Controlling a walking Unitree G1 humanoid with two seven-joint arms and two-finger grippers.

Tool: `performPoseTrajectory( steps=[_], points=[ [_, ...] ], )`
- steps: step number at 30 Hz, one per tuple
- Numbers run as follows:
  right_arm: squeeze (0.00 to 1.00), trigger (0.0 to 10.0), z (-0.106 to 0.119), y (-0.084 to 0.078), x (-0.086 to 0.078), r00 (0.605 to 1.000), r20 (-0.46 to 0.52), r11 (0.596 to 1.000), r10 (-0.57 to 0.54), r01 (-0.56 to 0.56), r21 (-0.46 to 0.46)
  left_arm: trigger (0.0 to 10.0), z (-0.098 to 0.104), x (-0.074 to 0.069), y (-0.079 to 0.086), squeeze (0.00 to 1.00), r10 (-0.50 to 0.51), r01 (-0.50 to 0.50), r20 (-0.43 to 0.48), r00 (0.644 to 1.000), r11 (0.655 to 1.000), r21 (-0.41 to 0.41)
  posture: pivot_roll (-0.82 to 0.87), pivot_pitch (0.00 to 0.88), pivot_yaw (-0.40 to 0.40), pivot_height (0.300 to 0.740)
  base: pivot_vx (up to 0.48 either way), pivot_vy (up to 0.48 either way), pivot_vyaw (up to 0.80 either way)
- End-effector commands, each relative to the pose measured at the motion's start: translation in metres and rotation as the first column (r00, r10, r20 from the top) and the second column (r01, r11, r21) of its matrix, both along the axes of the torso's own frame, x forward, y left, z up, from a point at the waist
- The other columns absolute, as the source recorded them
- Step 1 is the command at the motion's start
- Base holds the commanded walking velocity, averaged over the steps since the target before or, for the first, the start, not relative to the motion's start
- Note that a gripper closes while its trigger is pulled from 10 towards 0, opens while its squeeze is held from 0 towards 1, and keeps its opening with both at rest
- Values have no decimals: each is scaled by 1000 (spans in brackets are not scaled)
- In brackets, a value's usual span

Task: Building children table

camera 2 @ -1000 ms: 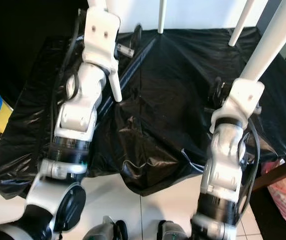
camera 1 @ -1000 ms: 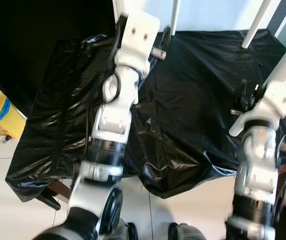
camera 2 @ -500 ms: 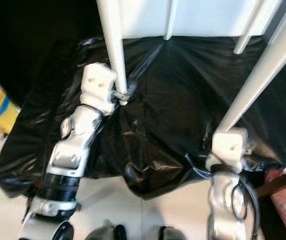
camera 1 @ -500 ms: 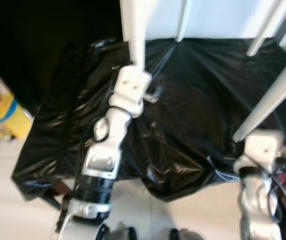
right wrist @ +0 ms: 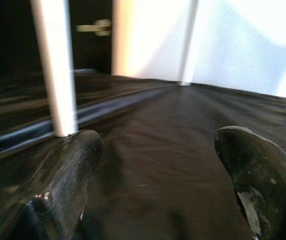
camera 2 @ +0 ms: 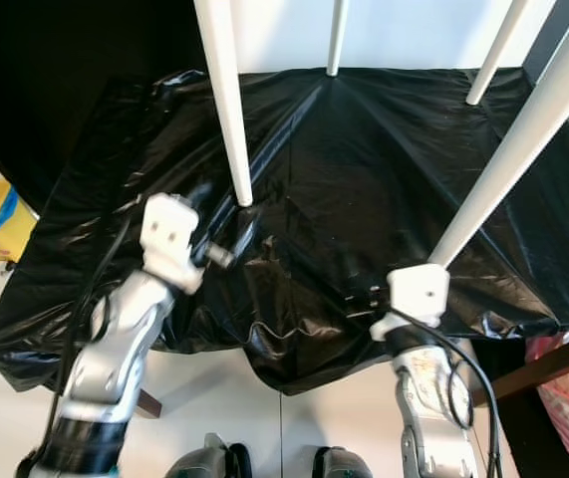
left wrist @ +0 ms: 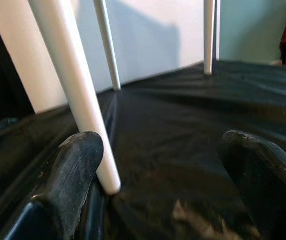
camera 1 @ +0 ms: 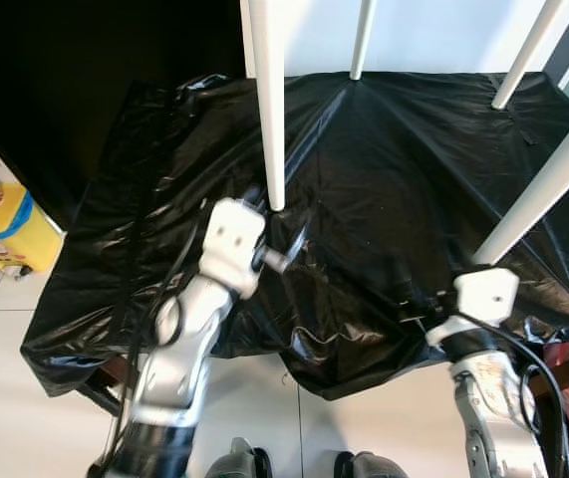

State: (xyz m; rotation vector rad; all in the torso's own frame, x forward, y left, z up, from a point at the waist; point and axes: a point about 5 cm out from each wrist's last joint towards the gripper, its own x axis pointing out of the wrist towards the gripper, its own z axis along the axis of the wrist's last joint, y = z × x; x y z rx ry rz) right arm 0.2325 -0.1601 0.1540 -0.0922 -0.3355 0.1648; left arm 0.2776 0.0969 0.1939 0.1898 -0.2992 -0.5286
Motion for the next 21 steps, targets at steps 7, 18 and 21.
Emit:
performPoseTrajectory(
  steps=[7,18,21],
  points=[
    [0,10000,-18,-9,20,998,-64,1000,21,-22,-16,10000,-32,-9,24,0,151,-154,-78,985,988,-30,18,81,-48,740,0,0,0],
    [0,10000,-33,-1,43,990,-121,994,-70,79,70,10000,-57,-1,44,0,341,-384,-209,917,896,-222,20,54,-62,740,0,0,0],
    [0,10000,-36,4,42,991,-122,996,-49,58,71,10000,-55,-1,39,0,325,-368,-198,925,897,-246,18,48,-62,740,0,0,0]
  ],
)
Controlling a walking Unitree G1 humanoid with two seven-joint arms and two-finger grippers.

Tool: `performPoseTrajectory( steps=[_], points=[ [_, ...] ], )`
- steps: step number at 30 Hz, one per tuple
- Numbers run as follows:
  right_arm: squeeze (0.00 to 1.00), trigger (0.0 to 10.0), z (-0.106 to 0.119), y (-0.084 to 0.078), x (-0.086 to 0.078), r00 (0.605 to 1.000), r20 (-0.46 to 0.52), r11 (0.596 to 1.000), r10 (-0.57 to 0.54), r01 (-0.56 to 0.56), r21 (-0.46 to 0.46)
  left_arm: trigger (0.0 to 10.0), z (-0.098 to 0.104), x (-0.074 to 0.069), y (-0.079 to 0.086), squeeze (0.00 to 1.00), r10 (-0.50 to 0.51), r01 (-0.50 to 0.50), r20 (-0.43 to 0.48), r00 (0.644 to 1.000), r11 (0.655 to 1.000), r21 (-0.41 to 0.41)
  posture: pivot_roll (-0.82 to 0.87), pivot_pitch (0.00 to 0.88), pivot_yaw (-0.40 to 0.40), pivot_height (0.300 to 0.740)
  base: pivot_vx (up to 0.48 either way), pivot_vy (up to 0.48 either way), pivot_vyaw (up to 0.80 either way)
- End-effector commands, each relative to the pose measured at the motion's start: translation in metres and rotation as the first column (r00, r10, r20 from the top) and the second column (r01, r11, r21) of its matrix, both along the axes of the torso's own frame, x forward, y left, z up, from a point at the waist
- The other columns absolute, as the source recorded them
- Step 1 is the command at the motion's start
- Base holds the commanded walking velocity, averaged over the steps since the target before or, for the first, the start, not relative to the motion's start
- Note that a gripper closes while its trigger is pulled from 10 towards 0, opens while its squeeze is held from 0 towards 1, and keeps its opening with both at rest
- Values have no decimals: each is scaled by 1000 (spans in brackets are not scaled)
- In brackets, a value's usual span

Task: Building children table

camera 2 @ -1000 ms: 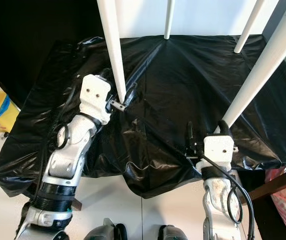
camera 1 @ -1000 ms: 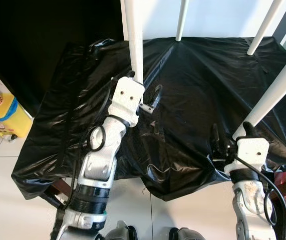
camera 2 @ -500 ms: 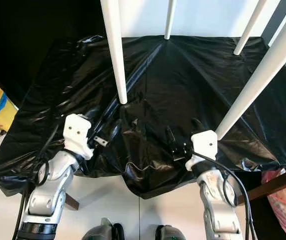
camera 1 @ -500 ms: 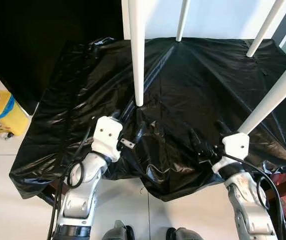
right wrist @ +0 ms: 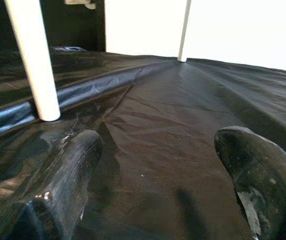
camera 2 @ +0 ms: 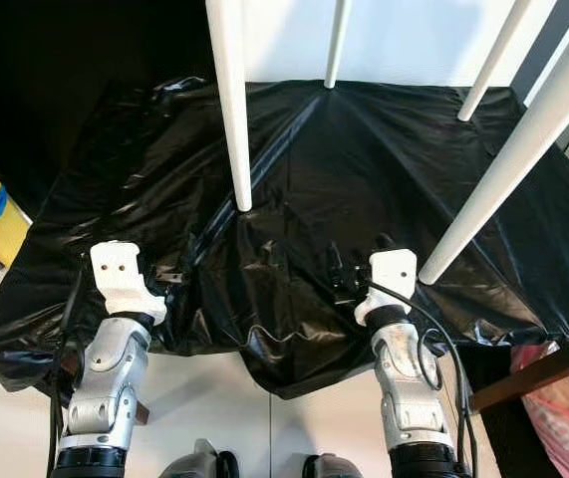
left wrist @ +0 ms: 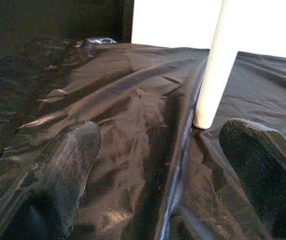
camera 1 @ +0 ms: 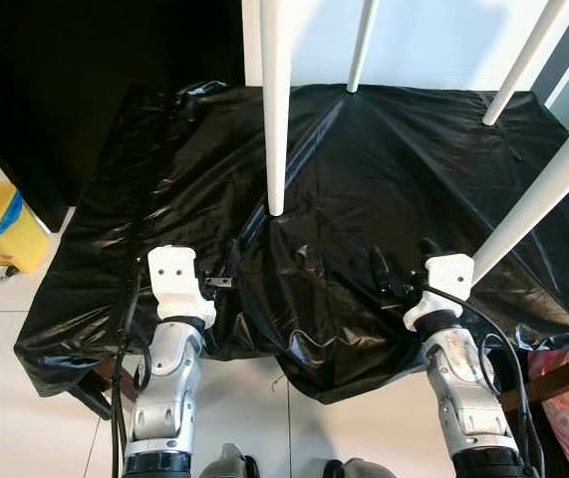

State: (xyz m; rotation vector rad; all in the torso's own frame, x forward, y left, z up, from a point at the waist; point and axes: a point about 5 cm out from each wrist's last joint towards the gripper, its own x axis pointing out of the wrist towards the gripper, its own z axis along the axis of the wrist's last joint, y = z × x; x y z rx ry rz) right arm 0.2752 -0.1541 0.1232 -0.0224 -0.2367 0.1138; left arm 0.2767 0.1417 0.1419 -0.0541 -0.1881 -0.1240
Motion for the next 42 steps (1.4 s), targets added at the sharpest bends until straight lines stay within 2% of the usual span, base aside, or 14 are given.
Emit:
performPoseTrajectory(
  steps=[1,2,10,14,16,18,24,28,31,34,37,40,41,42],
  points=[
    [0,10000,-7,1,-3,1000,-19,1000,13,-13,-6,10000,-3,-2,-9,0,-45,45,-2,999,999,-18,19,46,-63,740,0,0,0],
    [0,10000,-11,12,-11,991,-31,991,129,-129,-24,10000,-5,-12,-19,0,-176,176,11,984,984,-21,19,43,-62,740,0,0,0],
    [0,10000,-15,15,-24,926,-68,923,370,-375,-89,10000,-10,-41,-27,0,-428,426,28,903,903,64,27,45,-67,740,0,0,0],
    [0,10000,-17,18,-39,806,-115,787,581,-592,-173,10000,-17,-69,-35,0,-637,629,-1,771,761,161,30,61,-70,740,0,0,0],
    [0,10000,-18,19,-42,787,-122,765,605,-616,-186,10000,-17,-72,-35,0,-655,648,-10,755,744,165,32,63,-70,740,0,0,0],
    [0,10000,-24,16,-49,719,-175,687,673,-695,-211,10000,-20,-84,-29,0,-710,705,-54,702,683,192,37,67,-71,740,0,0,0],
    [0,10000,-36,5,-59,595,-302,555,745,-804,-216,10000,-35,-108,-15,0,-791,809,-188,582,537,240,44,75,-68,740,0,0,0],
    [0,10000,-51,-6,-67,469,-441,421,765,-883,-207,10000,-50,-127,-4,0,-823,890,-344,452,390,236,46,77,-62,740,0,0,0],
    [0,10000,-64,-13,-73,402,-526,350,750,-915,-200,10000,-60,-137,1,0,-818,922,-428,385,317,223,51,78,-59,740,0,0,0],
    [0,10000,-82,-22,-76,360,-618,306,699,-932,-197,10000,-84,-158,15,0,-787,972,-570,236,188,142,56,79,-58,740,0,0,0],
    [0,10000,-87,-24,-75,361,-632,311,686,-930,-193,10000,-89,-162,17,0,-773,975,-595,220,176,132,58,76,-58,740,0,0,0],
    [0,10000,-102,-28,-73,386,-666,354,638,-915,-191,10000,-101,-165,21,0,-734,965,-630,253,235,113,61,67,-57,740,0,0,0],
    [0,10000,-115,-31,-73,420,-685,413,595,-891,-188,10000,-110,-165,24,0,-701,939,-641,313,330,98,60,63,-53,740,0,0,0],
    [0,10000,-115,-31,-73,420,-685,413,595,-891,-188,10000,-110,-165,24,0,-701,939,-641,313,330,98,60,63,-53,740,0,0,0]
  ],
)
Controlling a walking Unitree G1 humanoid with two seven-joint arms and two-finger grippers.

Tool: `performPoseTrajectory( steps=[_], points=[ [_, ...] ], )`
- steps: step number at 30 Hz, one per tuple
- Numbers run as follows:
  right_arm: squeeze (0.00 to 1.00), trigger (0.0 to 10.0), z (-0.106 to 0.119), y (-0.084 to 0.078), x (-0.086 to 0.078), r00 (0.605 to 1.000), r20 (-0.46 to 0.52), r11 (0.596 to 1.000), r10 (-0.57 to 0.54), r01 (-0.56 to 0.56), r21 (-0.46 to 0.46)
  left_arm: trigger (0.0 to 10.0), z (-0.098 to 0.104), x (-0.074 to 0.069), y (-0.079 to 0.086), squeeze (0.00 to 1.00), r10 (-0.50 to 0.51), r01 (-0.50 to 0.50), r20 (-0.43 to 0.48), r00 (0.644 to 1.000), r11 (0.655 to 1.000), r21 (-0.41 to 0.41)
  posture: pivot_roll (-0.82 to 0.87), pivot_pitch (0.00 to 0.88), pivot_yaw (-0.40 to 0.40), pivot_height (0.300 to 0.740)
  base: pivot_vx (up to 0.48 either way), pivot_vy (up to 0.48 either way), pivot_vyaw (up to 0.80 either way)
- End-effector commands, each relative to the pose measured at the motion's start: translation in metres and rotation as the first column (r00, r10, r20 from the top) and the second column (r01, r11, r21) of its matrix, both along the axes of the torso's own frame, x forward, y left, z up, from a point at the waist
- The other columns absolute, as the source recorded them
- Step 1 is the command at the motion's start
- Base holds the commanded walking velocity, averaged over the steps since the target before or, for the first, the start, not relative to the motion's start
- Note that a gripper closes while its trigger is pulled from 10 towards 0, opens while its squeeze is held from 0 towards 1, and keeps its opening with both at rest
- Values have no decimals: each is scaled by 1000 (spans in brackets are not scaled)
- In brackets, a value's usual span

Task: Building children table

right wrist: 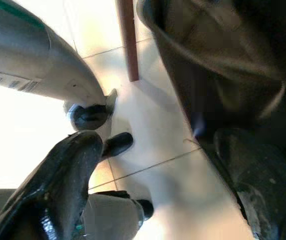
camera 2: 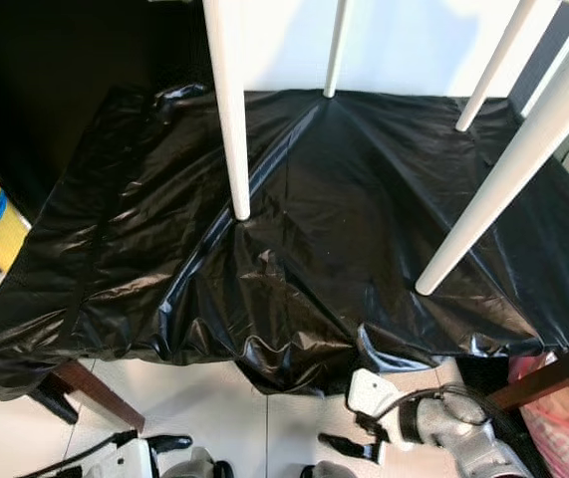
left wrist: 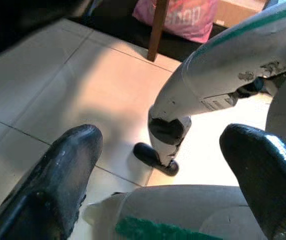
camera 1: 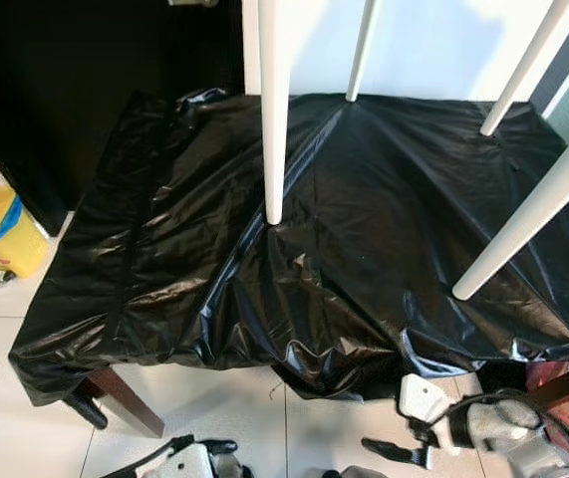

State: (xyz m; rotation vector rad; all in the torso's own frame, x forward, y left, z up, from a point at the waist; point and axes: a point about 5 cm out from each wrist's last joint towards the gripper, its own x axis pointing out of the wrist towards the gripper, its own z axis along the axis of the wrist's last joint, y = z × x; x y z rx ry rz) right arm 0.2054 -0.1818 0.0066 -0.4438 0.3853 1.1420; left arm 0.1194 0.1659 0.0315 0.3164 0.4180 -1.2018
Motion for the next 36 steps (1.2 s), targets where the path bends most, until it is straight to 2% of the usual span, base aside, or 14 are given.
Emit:
performPoseTrajectory(
  steps=[1,4,5,10,12,17,18,21,23,24,25,28,31,36],
  points=[
    [0,10000,-6,-5,-4,1000,-15,999,-22,22,-25,10000,-5,-5,1,0,-11,11,-37,999,1000,3,60,59,-49,740,0,0,0],
    [0,10000,-21,-9,-5,990,-35,990,-133,131,-57,10000,-16,0,4,0,122,-123,-88,989,992,-7,55,52,-44,740,0,0,0],
    [0,10000,-33,-14,-8,970,-57,969,-238,233,-81,10000,-18,2,8,0,237,-247,-135,962,967,-62,56,45,-42,740,0,0,0],
    [0,10000,-49,-24,-13,910,-84,910,-407,395,-128,10000,-14,16,9,0,393,-411,-152,907,904,-114,56,36,-42,740,0,0,0],
    [0,10000,-58,-31,-15,829,-93,830,-551,533,-163,10000,-23,30,-5,0,507,-523,-140,850,845,-110,56,35,-41,740,0,0,0],
    [0,10000,-68,-38,-13,629,-117,638,-769,738,-220,10000,-69,39,11,0,702,-706,-159,694,707,46,46,38,-35,740,0,0,0],
    [0,10000,-73,-34,-14,581,-128,593,-804,767,-245,10000,-84,41,15,0,764,-755,-158,626,644,126,43,40,-34,740,0,0,0],
    [0,10000,-75,-31,-15,547,-140,564,-825,784,-258,10000,-93,42,15,0,793,-775,-178,582,608,173,38,43,-33,740,0,0,0],
    [0,10000,-82,-24,-19,471,-160,497,-868,819,-287,10000,-112,43,13,0,843,-777,-186,505,538,326,25,50,-35,740,0,0,0],
    [0,10000,-82,-24,-19,471,-160,497,-868,819,-287,10000,-112,43,13,0,843,-777,-186,505,538,326,25,50,-35,740,0,0,0],
    [0,10000,-85,-26,-23,413,-151,440,-898,841,-313,10000,-119,39,11,0,862,-776,-212,461,507,374,18,48,-34,740,0,0,0],
    [0,10000,-88,-27,-28,378,-135,401,-916,850,-342,10000,-124,35,7,0,866,-759,-210,454,499,418,13,40,-35,740,0,0,0],
    [0,10000,-93,-25,-38,347,-122,367,-930,845,-390,10000,-129,31,3,0,897,-763,-196,396,441,473,5,35,-27,740,0,0,0],
    [0,10000,-98,-14,-44,329,-135,354,-935,837,-417,10000,-131,32,-5,0,893,-747,-194,405,446,492,3,0,-21,740,0,0,0]
  ],
)
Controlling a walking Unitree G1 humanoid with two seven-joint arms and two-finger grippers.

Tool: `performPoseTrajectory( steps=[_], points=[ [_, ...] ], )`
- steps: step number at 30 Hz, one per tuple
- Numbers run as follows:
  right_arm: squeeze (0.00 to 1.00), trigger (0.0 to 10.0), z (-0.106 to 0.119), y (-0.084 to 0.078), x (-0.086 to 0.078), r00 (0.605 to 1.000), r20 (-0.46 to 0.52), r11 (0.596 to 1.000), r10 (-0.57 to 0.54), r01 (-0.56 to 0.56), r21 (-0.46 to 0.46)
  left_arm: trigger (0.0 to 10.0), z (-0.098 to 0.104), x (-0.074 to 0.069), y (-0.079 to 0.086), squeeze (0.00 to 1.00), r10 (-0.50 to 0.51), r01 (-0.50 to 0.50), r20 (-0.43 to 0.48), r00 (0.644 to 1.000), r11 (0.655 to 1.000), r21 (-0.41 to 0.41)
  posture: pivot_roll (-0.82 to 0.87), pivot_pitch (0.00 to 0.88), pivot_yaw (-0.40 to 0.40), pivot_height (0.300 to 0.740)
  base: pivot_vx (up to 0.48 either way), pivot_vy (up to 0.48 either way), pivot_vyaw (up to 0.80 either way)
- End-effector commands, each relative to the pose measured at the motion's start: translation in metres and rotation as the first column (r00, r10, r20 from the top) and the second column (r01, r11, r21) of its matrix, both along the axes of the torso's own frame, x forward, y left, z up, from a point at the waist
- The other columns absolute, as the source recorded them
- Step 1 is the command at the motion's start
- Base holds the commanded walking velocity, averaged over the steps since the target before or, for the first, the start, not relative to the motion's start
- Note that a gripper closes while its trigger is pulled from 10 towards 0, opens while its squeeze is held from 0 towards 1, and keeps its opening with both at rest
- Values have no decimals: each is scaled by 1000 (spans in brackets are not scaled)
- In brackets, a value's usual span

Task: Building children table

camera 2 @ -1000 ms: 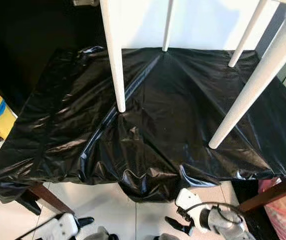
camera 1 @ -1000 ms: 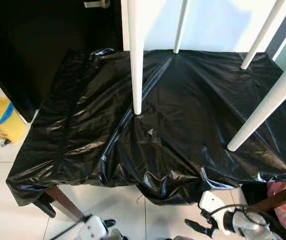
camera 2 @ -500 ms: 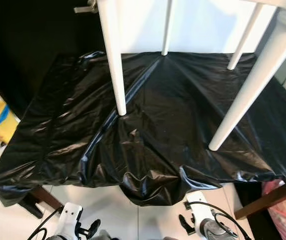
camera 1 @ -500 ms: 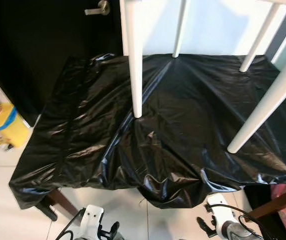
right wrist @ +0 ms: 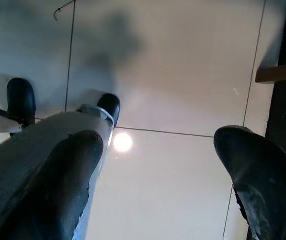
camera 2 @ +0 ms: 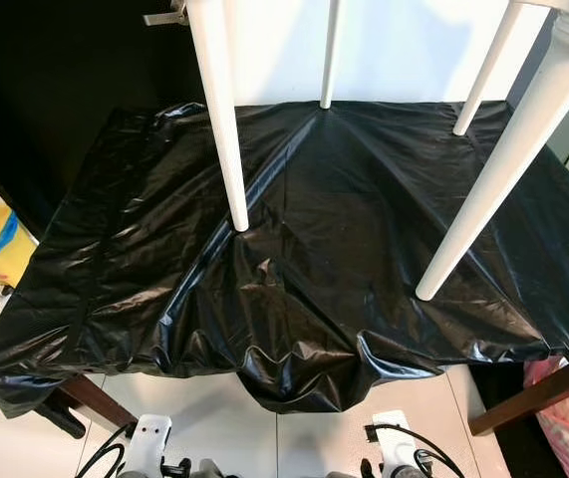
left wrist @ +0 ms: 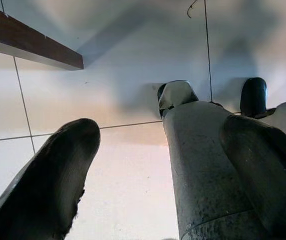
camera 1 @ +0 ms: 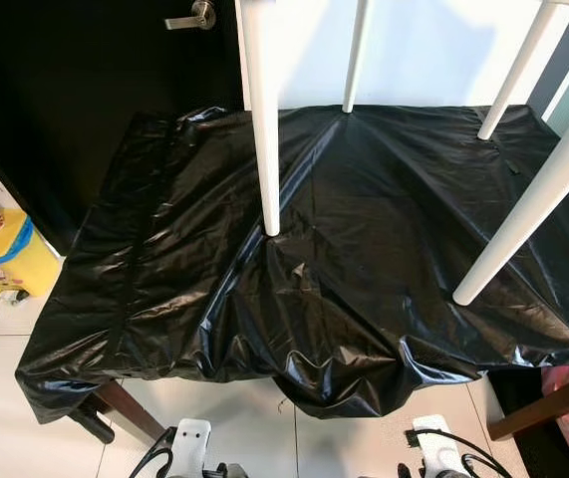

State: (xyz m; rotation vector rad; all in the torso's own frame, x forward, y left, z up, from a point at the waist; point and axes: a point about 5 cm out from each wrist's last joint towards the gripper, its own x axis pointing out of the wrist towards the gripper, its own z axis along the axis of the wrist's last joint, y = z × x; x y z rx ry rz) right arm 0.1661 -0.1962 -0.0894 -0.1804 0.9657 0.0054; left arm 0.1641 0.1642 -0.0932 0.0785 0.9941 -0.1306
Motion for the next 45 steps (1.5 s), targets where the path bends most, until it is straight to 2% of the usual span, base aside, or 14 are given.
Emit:
performPoseTrajectory(
  steps=[1,3,6,16,27,30,34,36,39,45],
  points=[
    [0,10000,-2,4,-2,1000,-20,1000,-9,9,3,10000,-6,-11,-6,0,-23,24,-47,999,1000,6,7,0,-26,740,0,0,0],
    [0,10000,-1,11,2,998,-14,998,55,-55,-9,10000,-5,-9,-9,0,-62,63,-42,997,998,22,10,0,-17,740,0,0,0],
    [0,10000,0,16,4,996,-2,996,87,-87,-7,10000,-5,-8,-10,0,-88,89,-45,995,996,26,1,0,1,740,0,0,0],
    [0,10000,-1,10,1,996,-13,996,87,-88,-23,10000,-6,-11,-18,0,-94,94,-52,994,996,3,1,0,-23,740,0,0,0],
    [0,10000,-2,8,-2,997,-26,997,70,-71,-22,10000,-7,-11,-18,0,-88,88,-66,994,996,3,1,0,-24,740,0,-343,0],
    [0,10000,-2,7,-2,998,-26,998,65,-66,-21,10000,-6,-8,-21,0,-87,87,-63,994,996,-1,1,0,-24,740,0,-371,0],
    [0,10000,-2,7,-3,998,-25,998,58,-58,-18,10000,-4,-3,-35,0,-91,90,-54,994,996,-16,1,0,-24,740,0,-370,0],
    [0,10000,-2,6,-3,999,-24,999,48,-48,-14,10000,-7,-13,-20,0,-77,77,-67,995,997,-9,0,0,-24,740,0,-369,0],
    [0,10000,-2,5,-2,999,-23,999,43,-44,-13,10000,-8,-14,-15,0,-71,71,-68,995,997,-8,-2,7,-24,740,0,-370,0],
    [0,10000,-1,3,-1,999,-20,999,40,-40,-16,10000,-6,-11,-18,0,-88,88,-60,994,996,-11,-7,23,-29,740,0,-342,0]
  ],
)
